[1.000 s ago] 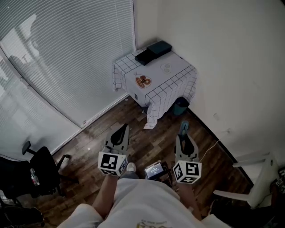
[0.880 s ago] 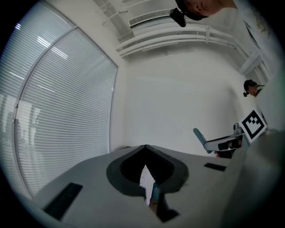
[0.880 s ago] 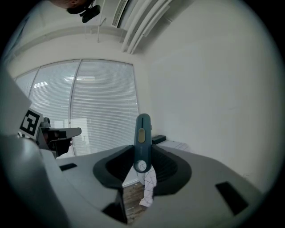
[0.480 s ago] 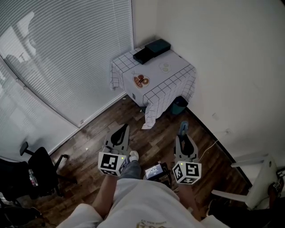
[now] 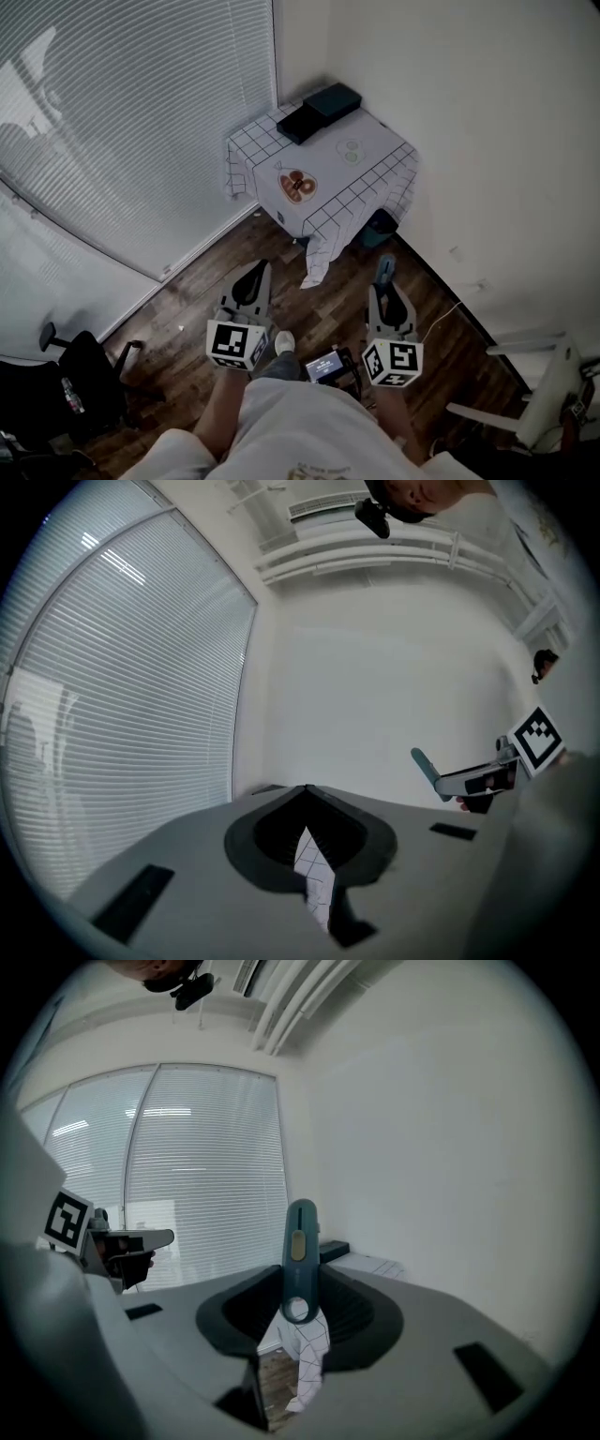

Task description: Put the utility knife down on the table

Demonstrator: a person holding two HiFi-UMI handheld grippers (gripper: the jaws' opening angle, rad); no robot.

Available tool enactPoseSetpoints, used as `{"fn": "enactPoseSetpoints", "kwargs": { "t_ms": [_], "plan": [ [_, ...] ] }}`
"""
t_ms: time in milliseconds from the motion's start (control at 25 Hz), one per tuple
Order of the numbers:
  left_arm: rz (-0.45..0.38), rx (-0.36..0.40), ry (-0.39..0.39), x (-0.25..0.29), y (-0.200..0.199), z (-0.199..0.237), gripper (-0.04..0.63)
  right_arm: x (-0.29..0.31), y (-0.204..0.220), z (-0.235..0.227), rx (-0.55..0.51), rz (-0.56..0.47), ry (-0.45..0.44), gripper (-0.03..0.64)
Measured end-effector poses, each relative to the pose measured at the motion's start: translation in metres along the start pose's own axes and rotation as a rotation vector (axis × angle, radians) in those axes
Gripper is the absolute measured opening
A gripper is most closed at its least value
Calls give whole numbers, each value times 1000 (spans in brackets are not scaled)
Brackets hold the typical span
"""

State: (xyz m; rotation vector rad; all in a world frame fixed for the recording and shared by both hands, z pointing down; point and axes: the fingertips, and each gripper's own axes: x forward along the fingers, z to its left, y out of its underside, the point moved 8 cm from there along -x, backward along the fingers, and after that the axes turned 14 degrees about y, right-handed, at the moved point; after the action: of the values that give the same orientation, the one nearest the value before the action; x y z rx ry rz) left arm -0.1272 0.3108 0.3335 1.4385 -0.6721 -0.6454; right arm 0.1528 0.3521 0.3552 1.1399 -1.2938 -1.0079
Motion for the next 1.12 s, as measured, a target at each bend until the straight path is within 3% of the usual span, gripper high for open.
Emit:
{"fn": "enactPoseSetpoints", "kwargs": {
  "t_ms": [600, 1120],
  "plan": [
    [34, -56, 36, 54, 20, 102, 8, 101, 2, 50, -25, 66, 20, 132],
    [37, -61, 80, 87, 22, 136, 8, 124, -4, 51, 1, 74, 73, 132]
  ]
}}
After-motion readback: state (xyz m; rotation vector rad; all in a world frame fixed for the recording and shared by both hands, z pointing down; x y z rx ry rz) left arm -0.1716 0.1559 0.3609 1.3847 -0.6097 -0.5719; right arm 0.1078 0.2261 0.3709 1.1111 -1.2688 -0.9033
